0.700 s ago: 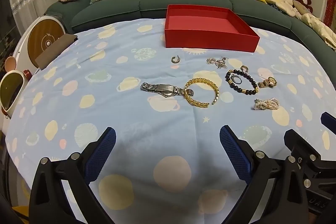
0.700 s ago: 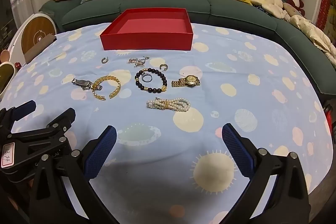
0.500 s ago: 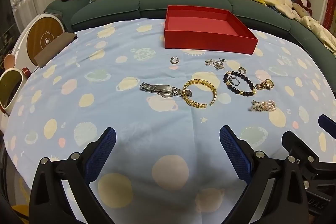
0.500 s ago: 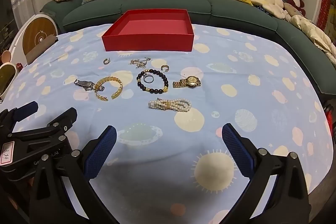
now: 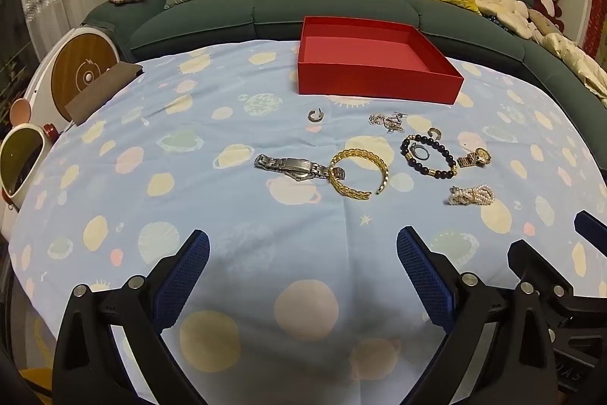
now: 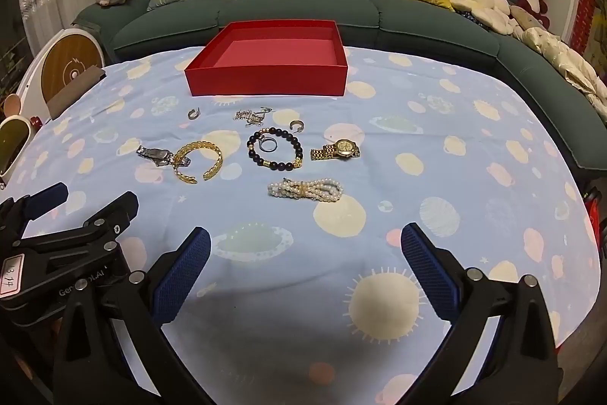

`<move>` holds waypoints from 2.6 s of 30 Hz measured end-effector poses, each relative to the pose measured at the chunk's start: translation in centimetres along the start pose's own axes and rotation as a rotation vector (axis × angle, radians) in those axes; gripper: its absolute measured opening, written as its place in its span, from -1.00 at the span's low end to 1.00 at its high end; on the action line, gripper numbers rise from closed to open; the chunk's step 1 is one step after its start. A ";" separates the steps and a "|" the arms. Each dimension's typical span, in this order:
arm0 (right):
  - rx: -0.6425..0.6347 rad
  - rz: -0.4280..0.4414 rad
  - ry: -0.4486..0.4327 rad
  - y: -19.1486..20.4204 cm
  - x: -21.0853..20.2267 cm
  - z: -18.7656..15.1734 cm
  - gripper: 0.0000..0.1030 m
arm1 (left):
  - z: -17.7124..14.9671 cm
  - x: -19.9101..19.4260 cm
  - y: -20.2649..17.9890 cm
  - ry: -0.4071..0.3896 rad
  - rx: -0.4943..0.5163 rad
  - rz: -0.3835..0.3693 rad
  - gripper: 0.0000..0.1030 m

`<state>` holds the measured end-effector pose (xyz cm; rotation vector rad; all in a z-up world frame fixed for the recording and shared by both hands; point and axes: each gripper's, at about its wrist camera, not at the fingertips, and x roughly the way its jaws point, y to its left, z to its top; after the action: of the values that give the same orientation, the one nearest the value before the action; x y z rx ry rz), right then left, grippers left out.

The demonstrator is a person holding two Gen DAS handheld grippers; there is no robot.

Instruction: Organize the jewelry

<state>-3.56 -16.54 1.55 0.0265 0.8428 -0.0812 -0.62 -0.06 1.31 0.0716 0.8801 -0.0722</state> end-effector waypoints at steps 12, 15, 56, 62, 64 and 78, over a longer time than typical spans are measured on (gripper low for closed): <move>-0.002 0.000 -0.005 0.0 -0.2 -0.1 0.90 | -0.1 -0.4 0.0 -0.013 -0.001 0.007 0.87; -0.002 -0.001 -0.005 0.0 -0.2 -0.1 0.91 | -0.2 -0.4 0.0 -0.018 0.005 0.012 0.87; 0.001 0.001 -0.005 -0.1 -0.5 -0.2 0.90 | -0.4 -0.8 -0.2 -0.028 0.007 0.016 0.87; 0.001 0.000 -0.005 -0.1 -0.5 -0.2 0.90 | -0.4 -0.8 -0.2 -0.028 0.006 0.016 0.87; 0.001 0.000 -0.006 -0.1 -0.5 -0.2 0.90 | -0.4 -0.8 -0.2 -0.028 0.007 0.016 0.87; 0.001 0.007 -0.003 0.1 -0.6 -0.4 0.90 | -0.4 -0.8 0.1 -0.022 0.002 0.011 0.87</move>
<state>-4.21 -16.42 1.70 0.0302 0.8392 -0.0752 -1.46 0.09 1.70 0.0775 0.8577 -0.0629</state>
